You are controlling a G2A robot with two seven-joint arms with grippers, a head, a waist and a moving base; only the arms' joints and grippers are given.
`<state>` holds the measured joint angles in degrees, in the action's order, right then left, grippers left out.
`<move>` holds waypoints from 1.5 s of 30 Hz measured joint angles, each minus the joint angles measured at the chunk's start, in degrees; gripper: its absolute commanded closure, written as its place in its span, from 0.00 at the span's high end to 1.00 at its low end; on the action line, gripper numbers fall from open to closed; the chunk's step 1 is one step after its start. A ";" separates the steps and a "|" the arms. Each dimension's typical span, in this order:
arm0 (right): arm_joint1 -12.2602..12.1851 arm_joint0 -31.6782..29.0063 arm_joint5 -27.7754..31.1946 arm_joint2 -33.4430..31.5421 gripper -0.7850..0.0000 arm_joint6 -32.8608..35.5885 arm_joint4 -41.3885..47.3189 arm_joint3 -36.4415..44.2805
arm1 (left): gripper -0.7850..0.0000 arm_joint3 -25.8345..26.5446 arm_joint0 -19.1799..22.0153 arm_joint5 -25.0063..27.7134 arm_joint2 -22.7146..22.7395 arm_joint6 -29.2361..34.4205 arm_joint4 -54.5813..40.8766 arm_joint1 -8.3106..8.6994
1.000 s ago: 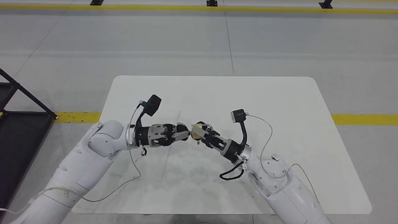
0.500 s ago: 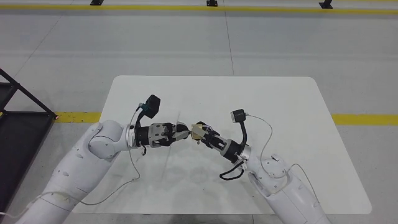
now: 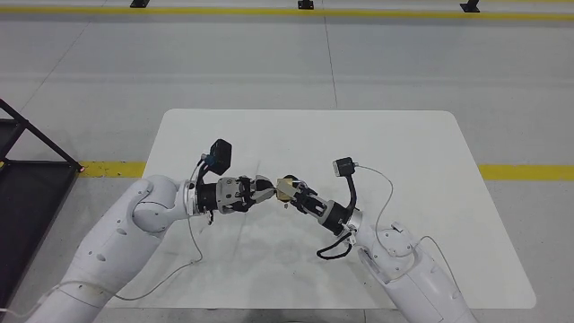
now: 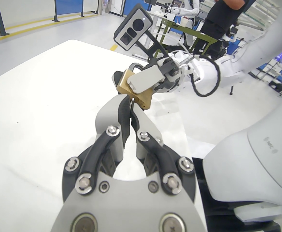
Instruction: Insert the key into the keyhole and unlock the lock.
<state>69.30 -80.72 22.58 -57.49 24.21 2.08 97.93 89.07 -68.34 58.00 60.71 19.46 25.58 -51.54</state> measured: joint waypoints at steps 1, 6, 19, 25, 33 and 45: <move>0.00 0.00 0.00 0.00 0.00 0.00 0.00 0.00 | 0.00 0.10 -0.02 0.00 0.04 -0.83 1.03 0.03; 0.00 0.00 -0.01 0.00 0.00 0.00 0.00 0.00 | 0.00 0.66 -0.21 0.00 -0.09 -5.52 6.85 0.27; 0.00 0.00 0.00 0.00 0.00 0.00 0.00 0.00 | 0.00 1.50 -0.34 0.00 -1.22 -18.35 19.51 1.45; 0.00 0.00 0.00 0.01 0.00 0.01 0.00 0.00 | 0.00 1.16 -0.02 0.00 -1.46 -23.98 25.59 2.01; 0.00 0.00 -0.01 0.00 0.00 0.01 -0.01 0.00 | 0.00 1.12 -0.07 0.00 -1.73 -30.56 33.17 2.51; 0.00 0.00 -0.01 0.00 0.00 0.00 0.00 0.00 | 0.00 1.72 -0.72 -1.11 -0.78 -37.65 42.23 2.35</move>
<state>69.30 -80.72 22.57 -57.49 24.21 2.07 97.93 90.79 -69.06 56.89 59.93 -18.18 67.81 -49.19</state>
